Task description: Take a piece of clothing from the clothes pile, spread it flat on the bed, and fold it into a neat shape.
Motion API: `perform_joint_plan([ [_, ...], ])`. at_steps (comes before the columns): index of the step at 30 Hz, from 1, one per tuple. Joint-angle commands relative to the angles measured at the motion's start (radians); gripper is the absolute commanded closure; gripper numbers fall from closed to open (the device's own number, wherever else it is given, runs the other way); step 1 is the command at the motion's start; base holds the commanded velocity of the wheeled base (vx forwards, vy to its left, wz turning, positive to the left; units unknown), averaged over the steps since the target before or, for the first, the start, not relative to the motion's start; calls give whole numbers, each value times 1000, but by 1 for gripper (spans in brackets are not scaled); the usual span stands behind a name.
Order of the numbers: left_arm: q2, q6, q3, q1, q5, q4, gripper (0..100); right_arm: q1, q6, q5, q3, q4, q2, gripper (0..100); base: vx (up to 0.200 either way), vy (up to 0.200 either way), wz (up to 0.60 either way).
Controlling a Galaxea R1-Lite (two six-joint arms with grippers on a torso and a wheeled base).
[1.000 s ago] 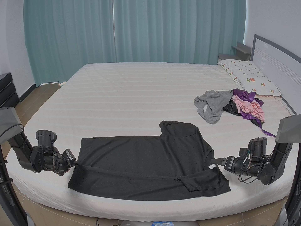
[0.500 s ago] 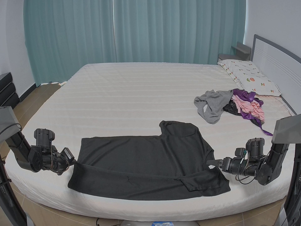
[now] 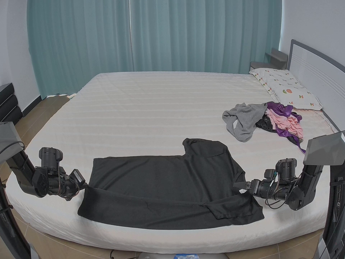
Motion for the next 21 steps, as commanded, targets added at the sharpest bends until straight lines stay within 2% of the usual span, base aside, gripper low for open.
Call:
perform_joint_plan([
  [1, 0, 0, 0, 1, 0, 0, 100, -1, -1, 0, -3, 0, 25, 100, 0, 0, 0],
  [13, -5, 0, 14, 1, 0, -2, 100, -33, -12, 2, 23, -2, 17, 100, 0, 0, 0],
  [21, -50, 0, 43, 0, 0, 0, 100, -35, -1, 11, 68, -3, -67, 100, 0, 0, 0],
])
